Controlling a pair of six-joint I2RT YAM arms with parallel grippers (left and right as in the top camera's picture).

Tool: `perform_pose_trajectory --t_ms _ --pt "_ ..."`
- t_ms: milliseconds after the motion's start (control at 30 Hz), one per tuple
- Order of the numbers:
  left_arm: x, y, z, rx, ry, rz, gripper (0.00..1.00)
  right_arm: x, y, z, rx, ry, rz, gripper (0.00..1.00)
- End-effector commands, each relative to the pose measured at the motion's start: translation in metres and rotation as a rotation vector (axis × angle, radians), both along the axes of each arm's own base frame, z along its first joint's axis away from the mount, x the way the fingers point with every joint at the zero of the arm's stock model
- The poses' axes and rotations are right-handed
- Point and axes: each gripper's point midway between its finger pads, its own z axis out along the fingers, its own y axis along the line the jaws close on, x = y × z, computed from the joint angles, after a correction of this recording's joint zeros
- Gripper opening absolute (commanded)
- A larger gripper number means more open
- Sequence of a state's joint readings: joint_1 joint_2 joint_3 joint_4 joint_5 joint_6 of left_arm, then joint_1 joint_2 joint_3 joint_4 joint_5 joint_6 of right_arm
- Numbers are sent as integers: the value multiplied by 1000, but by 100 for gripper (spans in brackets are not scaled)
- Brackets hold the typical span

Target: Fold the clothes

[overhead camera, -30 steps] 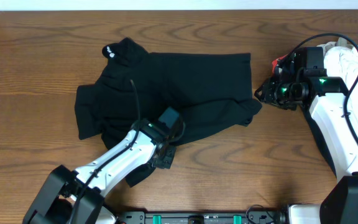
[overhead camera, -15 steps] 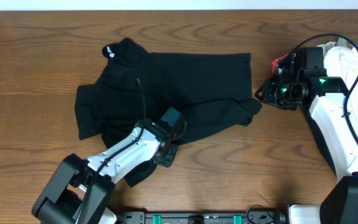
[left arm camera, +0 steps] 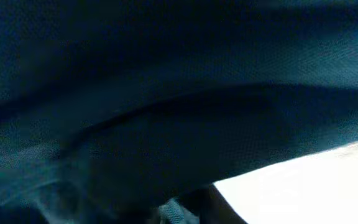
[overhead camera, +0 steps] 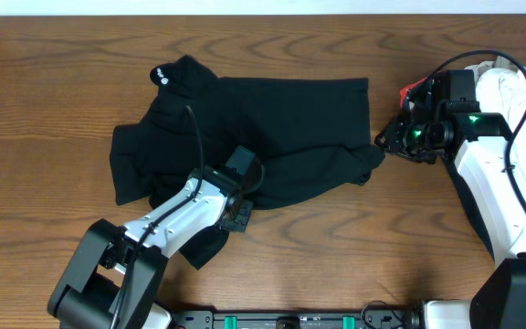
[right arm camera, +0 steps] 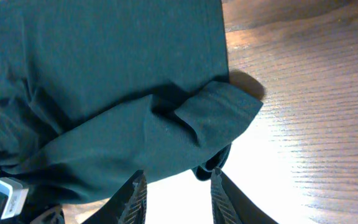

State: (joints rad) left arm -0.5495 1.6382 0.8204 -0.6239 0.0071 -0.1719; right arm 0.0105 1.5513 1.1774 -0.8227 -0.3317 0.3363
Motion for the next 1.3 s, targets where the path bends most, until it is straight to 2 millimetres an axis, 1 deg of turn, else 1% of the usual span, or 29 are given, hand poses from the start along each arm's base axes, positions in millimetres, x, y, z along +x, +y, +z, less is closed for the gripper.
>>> perform_pose_trajectory --t_ms 0,33,133,167,233,300,400,500,567,633,733,800,867,1033,1100,1167,1267 --pt "-6 5 -18 25 45 -16 9 4 -2 5 -4 -10 -13 32" --pt "-6 5 -18 25 45 -16 6 4 -2 5 -4 -10 -13 32" --pt "-7 6 -17 28 50 -15 6 3 -2 5 -4 -7 -13 32" --pt "-7 6 -15 30 55 -15 6 3 -2 5 -3 -6 -13 32" --pt "-8 6 -4 37 69 -5 6 3 -2 4 -4 -5 -12 32" --pt "-10 6 18 41 89 20 6 3 -2 4 -4 -5 -12 32" --pt "-14 7 60 40 100 31 6 3 -3 4 -17 -12 5 32" --pt "-19 9 106 21 77 25 6 1 -9 2 -53 -5 1 34" --pt "-23 11 127 2 46 9 6 0 -13 0 -76 4 -8 35" --pt "-27 14 141 -18 14 2 6 -2 -15 -1 -85 12 -11 35" --pt "-36 19 151 -24 4 2 6 -5 -14 -4 -85 24 -10 35" --pt "-43 23 153 -14 20 -3 6 -7 -15 -8 -85 36 -10 35" --pt "-48 27 153 -1 41 -10 6 -10 -14 -12 -85 50 -9 32" --pt "-51 28 153 7 51 -15 6 -23 -12 -34 -85 118 2 29" --pt "-54 31 153 17 63 -16 6 -30 -8 -45 -86 155 15 27" --pt "-57 35 153 38 71 -15 6 -36 1 -55 -68 183 39 25" --pt "-57 40 153 62 67 -15 6 -38 17 -65 -25 181 78 26"
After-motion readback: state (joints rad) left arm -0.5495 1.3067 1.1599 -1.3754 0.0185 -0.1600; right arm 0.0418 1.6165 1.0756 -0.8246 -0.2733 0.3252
